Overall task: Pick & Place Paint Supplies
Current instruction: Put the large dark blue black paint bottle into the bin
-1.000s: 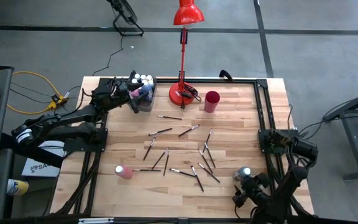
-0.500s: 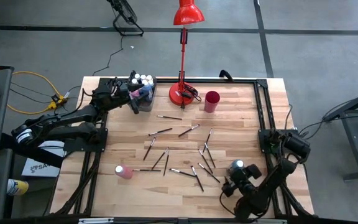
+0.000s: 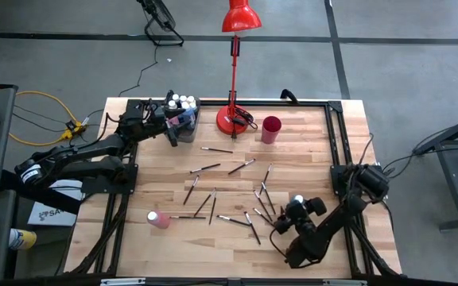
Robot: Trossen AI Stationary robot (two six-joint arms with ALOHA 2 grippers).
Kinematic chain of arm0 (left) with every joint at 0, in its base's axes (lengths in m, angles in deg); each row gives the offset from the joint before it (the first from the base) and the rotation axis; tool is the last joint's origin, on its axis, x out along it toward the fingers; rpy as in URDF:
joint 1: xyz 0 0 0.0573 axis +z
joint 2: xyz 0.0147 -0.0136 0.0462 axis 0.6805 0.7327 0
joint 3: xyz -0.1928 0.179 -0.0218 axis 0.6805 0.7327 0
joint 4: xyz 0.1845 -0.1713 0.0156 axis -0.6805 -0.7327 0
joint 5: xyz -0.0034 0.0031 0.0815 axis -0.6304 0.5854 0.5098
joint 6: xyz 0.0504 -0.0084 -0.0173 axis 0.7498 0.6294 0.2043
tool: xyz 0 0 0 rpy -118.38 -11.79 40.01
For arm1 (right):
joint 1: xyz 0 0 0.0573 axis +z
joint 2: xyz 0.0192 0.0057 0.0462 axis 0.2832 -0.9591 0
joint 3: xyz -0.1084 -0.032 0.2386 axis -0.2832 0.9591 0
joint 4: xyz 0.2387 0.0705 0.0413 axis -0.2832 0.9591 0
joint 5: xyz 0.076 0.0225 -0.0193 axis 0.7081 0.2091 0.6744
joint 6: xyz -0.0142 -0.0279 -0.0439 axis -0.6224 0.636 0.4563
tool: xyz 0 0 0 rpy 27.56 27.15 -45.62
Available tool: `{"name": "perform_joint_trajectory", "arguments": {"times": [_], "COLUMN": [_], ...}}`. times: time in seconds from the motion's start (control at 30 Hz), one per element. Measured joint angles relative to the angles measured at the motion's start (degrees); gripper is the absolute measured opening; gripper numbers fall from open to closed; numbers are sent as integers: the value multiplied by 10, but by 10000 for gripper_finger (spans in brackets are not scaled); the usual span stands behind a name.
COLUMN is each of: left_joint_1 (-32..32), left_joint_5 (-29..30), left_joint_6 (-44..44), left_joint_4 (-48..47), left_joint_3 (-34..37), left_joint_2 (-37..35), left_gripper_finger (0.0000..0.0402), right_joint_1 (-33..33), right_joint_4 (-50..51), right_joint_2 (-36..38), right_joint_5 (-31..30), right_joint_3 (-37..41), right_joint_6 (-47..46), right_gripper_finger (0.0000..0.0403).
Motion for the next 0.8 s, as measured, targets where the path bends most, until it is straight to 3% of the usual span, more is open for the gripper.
{"name": "perform_joint_trajectory", "arguments": {"times": [0.27,0.63,0.8], "left_joint_1": [0,0,0], "left_joint_5": [0,0,0], "left_joint_6": [0,0,-12], "left_joint_4": [0,-10,-19], "left_joint_3": [0,0,0], "left_joint_2": [0,0,0], "left_gripper_finger": [267,267,267], "right_joint_1": [-26,-26,-26], "right_joint_4": [6,6,6], "right_joint_2": [0,0,14], "right_joint_5": [-1,6,5], "right_joint_3": [0,0,0], "right_joint_6": [2,2,15], "right_gripper_finger": [307,196,175]}}
